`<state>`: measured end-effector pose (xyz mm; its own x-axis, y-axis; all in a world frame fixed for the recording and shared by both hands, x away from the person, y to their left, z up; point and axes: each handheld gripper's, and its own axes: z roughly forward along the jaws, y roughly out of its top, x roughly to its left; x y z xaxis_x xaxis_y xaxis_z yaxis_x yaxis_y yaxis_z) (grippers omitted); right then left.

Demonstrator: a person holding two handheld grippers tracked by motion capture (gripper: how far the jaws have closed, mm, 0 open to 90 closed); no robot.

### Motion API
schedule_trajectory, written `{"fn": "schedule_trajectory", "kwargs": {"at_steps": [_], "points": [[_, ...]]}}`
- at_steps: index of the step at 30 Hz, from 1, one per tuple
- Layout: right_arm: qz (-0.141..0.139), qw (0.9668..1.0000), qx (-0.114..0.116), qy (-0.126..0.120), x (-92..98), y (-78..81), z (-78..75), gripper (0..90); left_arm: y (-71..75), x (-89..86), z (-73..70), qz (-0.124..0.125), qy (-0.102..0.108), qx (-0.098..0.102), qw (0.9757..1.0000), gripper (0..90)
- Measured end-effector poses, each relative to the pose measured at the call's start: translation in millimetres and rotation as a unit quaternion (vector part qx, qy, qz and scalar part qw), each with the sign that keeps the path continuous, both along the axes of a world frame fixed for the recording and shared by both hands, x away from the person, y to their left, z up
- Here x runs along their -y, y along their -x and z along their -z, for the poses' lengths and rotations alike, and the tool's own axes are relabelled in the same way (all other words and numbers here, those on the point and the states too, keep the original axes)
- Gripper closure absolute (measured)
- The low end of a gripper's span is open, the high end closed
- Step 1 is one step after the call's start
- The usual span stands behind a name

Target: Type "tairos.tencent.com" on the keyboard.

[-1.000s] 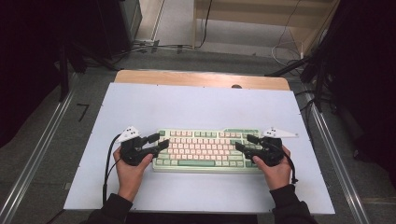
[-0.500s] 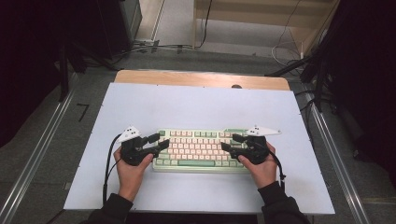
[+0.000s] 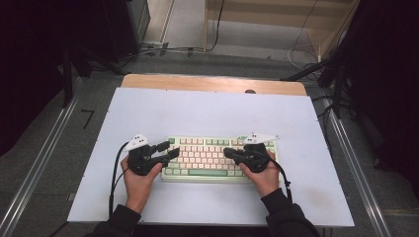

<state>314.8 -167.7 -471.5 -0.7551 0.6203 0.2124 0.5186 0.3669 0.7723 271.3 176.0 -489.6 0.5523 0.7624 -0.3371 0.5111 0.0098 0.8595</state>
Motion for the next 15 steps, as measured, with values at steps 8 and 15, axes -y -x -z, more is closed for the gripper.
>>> {"fn": "schedule_trajectory", "kwargs": {"at_steps": [8, 15], "points": [[-0.003, 0.9998, -0.007, 0.021, -12.0, -6.3, 7.7, 87.2, 0.3, -0.3, 0.1, 0.001, 0.003, -0.001, 1.0000, 46.2], [-0.005, 0.9996, -0.010, 0.025, -17.8, -7.4, 9.3, 87.2, 1.2, -0.2, -0.3, 0.001, 0.005, 0.000, 1.0000, 46.2]]}}
